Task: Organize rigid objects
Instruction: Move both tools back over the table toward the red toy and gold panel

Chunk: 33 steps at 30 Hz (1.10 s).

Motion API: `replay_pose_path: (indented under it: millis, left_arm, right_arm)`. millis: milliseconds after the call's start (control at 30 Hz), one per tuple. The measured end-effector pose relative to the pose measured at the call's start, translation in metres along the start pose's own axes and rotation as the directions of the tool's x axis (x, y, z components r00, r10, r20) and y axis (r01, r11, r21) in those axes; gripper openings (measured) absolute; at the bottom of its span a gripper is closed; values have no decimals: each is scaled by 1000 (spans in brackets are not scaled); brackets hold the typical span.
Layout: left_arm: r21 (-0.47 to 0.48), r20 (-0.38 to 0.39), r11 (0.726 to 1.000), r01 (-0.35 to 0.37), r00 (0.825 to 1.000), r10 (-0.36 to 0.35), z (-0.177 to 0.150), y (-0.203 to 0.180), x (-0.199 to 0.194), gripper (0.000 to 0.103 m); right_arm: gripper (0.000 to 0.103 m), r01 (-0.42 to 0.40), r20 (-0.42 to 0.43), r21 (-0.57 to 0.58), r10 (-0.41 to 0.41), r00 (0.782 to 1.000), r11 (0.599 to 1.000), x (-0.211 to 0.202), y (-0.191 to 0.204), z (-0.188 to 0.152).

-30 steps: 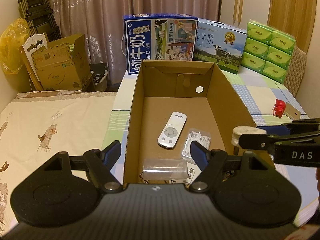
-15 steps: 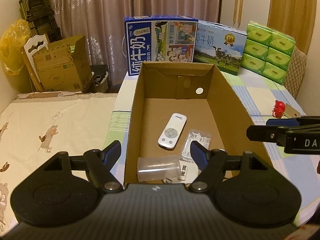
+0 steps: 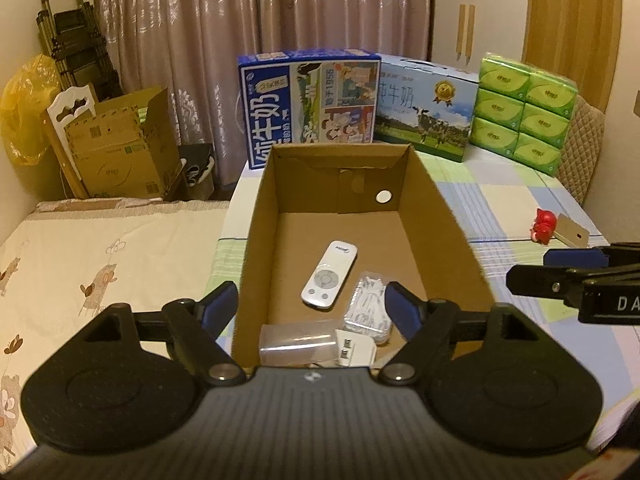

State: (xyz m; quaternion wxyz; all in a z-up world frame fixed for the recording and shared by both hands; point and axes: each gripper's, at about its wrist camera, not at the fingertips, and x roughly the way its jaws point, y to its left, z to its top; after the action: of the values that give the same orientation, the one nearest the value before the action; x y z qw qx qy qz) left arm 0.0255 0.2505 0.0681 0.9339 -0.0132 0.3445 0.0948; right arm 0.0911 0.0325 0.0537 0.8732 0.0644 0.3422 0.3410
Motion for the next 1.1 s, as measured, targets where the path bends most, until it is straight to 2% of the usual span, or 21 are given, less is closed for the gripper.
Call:
replay_pose_path:
  millis: [533,733,900,1100]
  left_arm:
    - [49,64,995,82,994,-85,22,-72,-19,90]
    - [66,80,988,141,986,-146,31,-117,-13,95]
    - [80,72,974,213,973,-219,38,-161,0,100]
    - [101,59,960,261,962,-268,45,-213,26,100]
  right_arm:
    - [63,110,90,76,-117,989,991,-77,-62,-1]
    - [63,188,105,112,-200,974,976,-109,-101,-11]
    - [65,259,111,172,-280,954,950,-133,-142,-20]
    - [83,327,114,217,-357,927,920,-152,-187,-28]
